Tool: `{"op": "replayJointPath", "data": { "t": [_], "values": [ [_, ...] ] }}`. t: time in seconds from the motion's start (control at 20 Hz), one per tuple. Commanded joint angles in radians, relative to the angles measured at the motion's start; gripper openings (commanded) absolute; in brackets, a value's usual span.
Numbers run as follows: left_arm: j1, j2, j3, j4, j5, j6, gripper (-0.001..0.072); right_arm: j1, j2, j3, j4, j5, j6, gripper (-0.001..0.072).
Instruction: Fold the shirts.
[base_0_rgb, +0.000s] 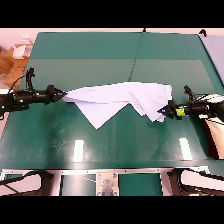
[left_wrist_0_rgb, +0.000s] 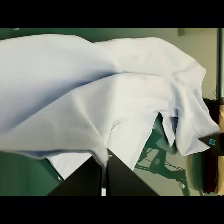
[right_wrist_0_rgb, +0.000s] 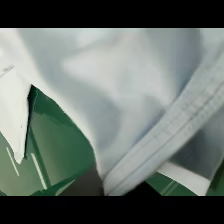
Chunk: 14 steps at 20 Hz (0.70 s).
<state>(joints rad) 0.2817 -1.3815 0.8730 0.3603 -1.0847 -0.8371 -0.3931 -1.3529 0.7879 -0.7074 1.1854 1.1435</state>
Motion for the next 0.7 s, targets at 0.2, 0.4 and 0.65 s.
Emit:
{"op": "replayJointPath", "data": {
  "t": [0.2, 0.4, 0.65],
  "values": [
    [0.000, 0.124, 0.237, -0.001, -0.115, -0.045, 0.0022, 0.003, 0.212, 0.339, 0.054, 0.050, 0.068, 0.0022],
    [0.001, 0.269, 0.581, 0.007, -0.089, -0.148, 0.0022, -0.005, 0.256, 0.768, 0.055, 0.047, 0.173, 0.0021],
    [0.001, 0.402, 1.122, 0.219, 0.007, -0.340, 0.0022, -0.083, 0.294, 1.297, 0.056, 0.021, 0.236, 0.0021]
  ]
}}
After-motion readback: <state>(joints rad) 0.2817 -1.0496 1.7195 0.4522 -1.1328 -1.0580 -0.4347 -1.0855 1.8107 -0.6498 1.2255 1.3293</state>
